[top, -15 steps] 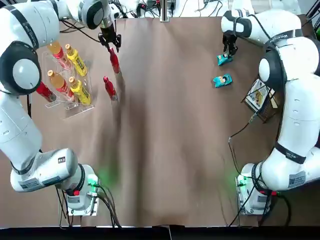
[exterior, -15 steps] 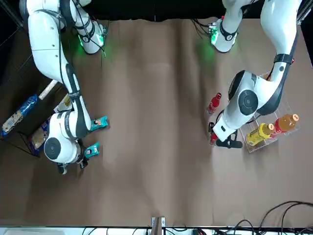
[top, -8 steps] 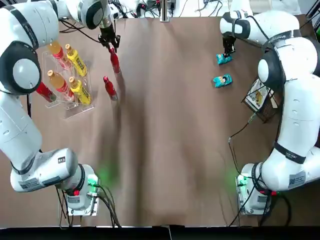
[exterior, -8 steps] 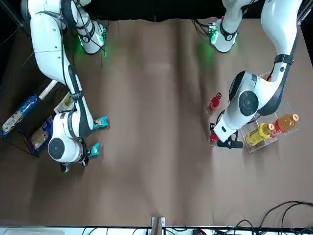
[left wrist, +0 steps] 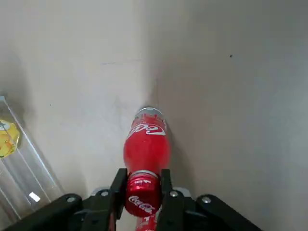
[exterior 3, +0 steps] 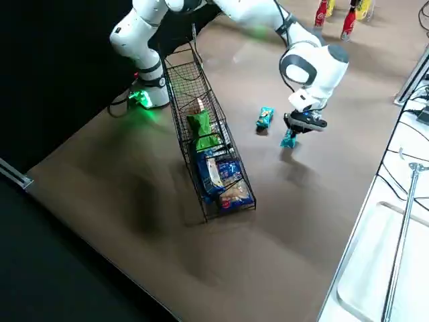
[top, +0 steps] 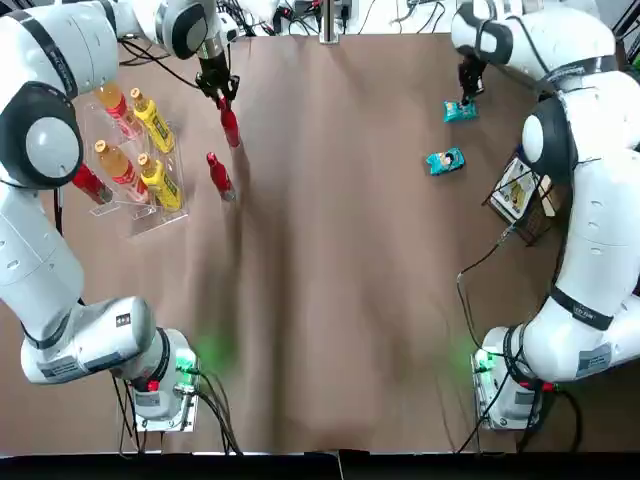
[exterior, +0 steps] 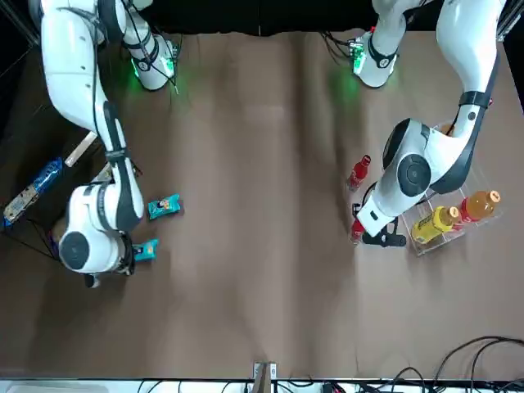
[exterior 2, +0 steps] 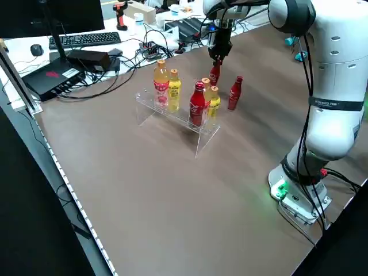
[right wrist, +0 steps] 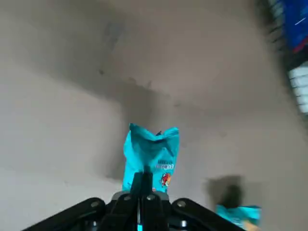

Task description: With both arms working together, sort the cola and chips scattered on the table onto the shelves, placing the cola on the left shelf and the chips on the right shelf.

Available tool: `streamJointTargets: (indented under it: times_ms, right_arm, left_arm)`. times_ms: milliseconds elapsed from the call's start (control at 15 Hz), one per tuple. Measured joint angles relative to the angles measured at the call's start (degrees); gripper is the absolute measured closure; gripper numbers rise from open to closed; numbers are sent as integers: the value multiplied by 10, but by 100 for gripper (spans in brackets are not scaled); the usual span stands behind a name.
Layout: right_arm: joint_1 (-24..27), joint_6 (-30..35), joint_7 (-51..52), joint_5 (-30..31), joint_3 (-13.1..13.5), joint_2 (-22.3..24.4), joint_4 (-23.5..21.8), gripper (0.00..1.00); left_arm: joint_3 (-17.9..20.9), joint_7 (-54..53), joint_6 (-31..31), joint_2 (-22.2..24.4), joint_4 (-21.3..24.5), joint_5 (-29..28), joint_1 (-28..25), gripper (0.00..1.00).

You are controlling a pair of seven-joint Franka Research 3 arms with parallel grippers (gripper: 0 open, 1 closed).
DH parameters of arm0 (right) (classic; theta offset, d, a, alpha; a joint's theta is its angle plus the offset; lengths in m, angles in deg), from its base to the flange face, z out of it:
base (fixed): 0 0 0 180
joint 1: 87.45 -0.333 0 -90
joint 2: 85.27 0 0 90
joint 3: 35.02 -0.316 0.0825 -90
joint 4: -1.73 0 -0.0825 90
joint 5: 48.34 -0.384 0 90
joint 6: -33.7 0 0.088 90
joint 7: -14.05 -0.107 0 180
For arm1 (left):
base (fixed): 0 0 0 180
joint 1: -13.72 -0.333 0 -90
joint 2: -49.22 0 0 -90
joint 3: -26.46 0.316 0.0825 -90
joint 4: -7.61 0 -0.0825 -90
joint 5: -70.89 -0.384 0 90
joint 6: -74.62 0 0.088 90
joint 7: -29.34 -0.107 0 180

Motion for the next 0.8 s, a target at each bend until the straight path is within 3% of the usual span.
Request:
streamJointTargets:
  times_ms: [267,600,800]
  right_arm:
    - [1,72,42,0,8,37,18,99]
    - [11,181,98,0,20,64,55,99]
    - [16,275,147,15,30,104,80,99]
  left_arm:
    - [0,0,51,5,-17,-10,-11,68]
    - [-3,-145,274,72,-111,-28,-58,68]
    - [-4,-265,337,118,-130,-28,-103,68]
